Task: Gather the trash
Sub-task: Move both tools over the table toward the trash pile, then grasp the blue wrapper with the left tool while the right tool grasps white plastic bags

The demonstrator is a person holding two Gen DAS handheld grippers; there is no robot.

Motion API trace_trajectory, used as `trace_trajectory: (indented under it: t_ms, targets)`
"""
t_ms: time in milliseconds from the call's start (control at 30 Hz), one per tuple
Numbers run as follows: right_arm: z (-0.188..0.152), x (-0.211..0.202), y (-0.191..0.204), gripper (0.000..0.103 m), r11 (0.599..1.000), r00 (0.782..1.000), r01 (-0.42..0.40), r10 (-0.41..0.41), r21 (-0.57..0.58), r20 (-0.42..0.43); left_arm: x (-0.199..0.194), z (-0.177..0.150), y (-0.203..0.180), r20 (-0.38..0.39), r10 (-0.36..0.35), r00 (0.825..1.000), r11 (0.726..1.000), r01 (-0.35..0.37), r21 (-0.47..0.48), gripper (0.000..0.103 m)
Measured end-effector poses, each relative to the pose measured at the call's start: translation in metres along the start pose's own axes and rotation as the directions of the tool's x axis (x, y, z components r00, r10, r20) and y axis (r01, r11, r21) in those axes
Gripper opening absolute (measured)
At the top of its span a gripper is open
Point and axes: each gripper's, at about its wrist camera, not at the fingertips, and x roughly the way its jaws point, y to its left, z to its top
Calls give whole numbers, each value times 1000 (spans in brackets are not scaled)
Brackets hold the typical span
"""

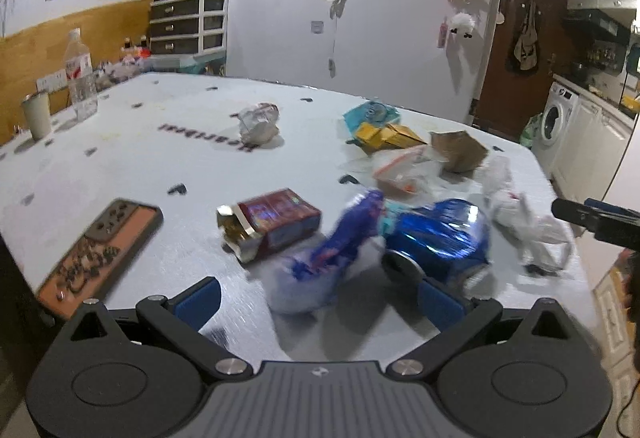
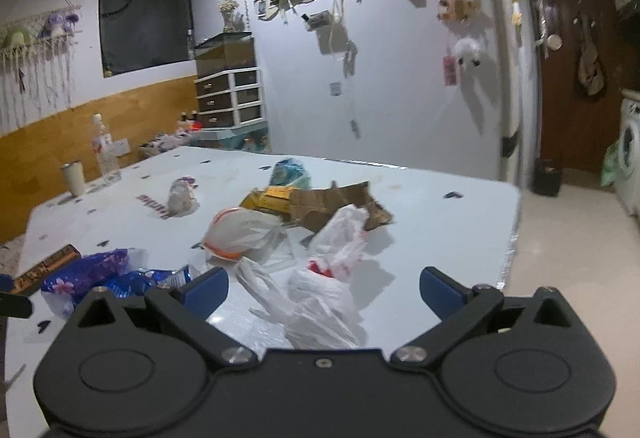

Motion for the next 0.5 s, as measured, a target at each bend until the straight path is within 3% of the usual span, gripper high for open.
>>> trace_trajectory:
  t_ms: [167,333,400,500]
  targets:
    - [1,24,-1,93,1000,998,-26,26,-6,-62,24,10,10,-9,-80,997,995,80,54,103]
    - [5,48,-8,84,996,991,-49,57,73,-123,44,21,8,-37,-124,992,988,127,86,99]
    - [7,56,-7,80,995,987,-59,70,80,-145,52,25,5,-54,-118,992,987,123,106,83]
    - [7,63,-2,72,995,980,-71,82,67,-184,64,27,3,-86,-102,991,985,113,131,70]
